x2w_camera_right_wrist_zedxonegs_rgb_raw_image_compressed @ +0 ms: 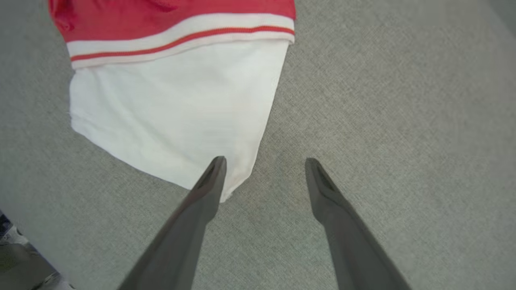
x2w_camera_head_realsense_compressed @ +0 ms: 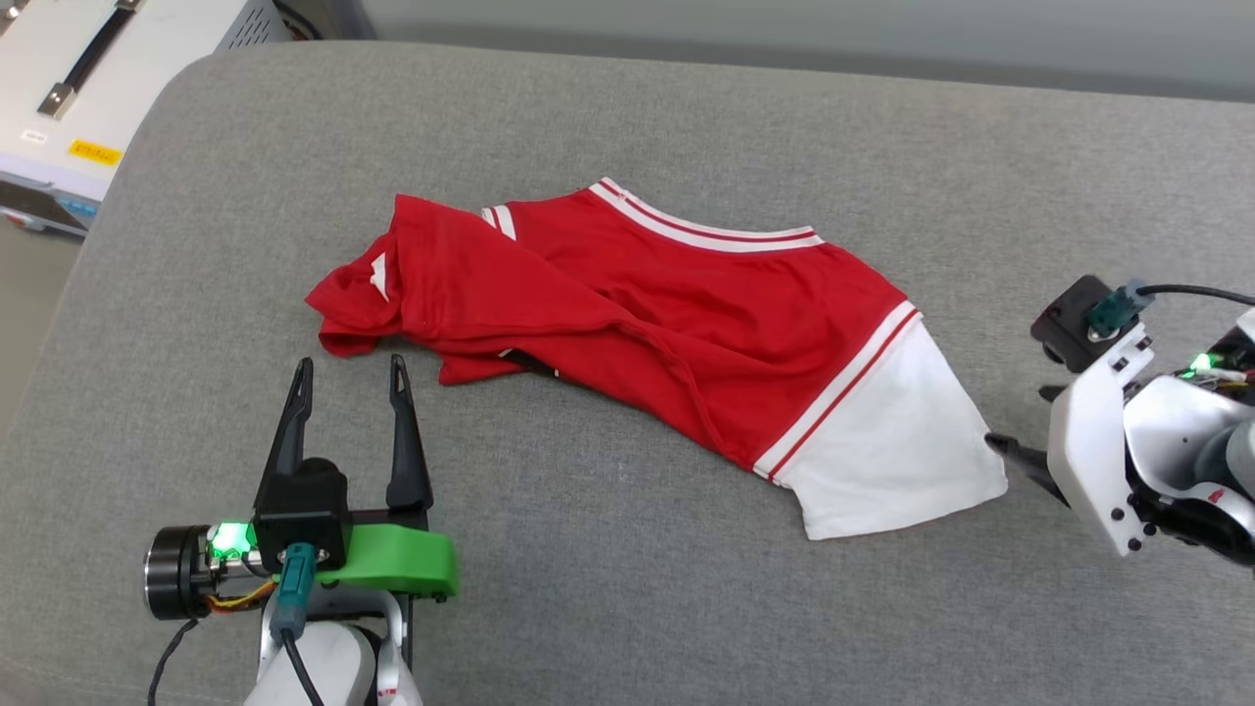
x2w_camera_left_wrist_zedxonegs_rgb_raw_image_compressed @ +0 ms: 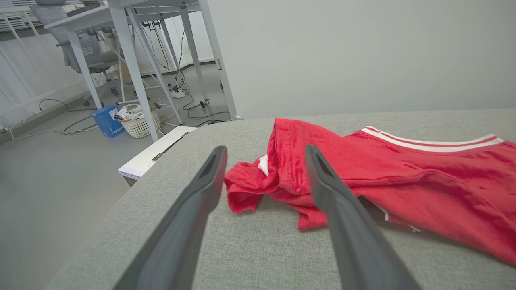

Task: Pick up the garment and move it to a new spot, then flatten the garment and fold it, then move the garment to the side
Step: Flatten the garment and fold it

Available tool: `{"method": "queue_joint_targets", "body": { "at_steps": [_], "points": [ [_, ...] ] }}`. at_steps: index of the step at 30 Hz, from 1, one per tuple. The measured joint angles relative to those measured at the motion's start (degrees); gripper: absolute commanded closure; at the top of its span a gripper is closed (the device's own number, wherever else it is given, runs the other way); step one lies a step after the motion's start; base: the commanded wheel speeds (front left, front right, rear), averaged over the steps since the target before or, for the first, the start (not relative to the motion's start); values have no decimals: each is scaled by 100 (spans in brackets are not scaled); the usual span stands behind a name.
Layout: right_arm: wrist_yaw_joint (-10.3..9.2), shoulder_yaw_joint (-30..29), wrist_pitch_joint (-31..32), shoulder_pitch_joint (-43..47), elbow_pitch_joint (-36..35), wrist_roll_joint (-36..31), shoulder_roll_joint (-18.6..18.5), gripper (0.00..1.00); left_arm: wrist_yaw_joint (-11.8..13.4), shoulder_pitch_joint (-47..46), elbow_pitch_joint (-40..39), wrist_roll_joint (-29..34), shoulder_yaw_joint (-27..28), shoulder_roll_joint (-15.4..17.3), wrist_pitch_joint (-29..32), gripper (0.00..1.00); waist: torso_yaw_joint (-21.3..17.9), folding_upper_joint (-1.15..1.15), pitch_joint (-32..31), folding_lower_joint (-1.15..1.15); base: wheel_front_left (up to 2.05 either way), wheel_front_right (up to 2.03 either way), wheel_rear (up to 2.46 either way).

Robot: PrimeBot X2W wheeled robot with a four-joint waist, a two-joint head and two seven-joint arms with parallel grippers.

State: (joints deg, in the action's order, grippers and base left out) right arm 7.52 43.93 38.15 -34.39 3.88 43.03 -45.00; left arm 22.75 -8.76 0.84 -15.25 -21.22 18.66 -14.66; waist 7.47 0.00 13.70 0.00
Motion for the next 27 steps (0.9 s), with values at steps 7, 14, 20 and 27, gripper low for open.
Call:
{"method": "queue_joint_targets", "body": {
  "at_steps": [7,14,20,27],
  "points": [
    [-7,538,-179,-31,833,130,310,0,-368,-1,111,204,330,-385,0,0,118,0,271,0,0,0,0],
    [-33,789,-764,-92,1080,312,334,100,-687,10,359,380,594,-626,0,0,120,0,348,0,0,0,0],
    [0,748,-1326,-97,1074,352,275,100,-865,117,469,573,845,-730,0,0,-15,0,224,0,0,0,0],
    [1,145,-1393,-152,1122,501,-467,100,-1051,121,488,717,992,-849,0,0,-105,0,172,0,0,0,0]
  ]
}}
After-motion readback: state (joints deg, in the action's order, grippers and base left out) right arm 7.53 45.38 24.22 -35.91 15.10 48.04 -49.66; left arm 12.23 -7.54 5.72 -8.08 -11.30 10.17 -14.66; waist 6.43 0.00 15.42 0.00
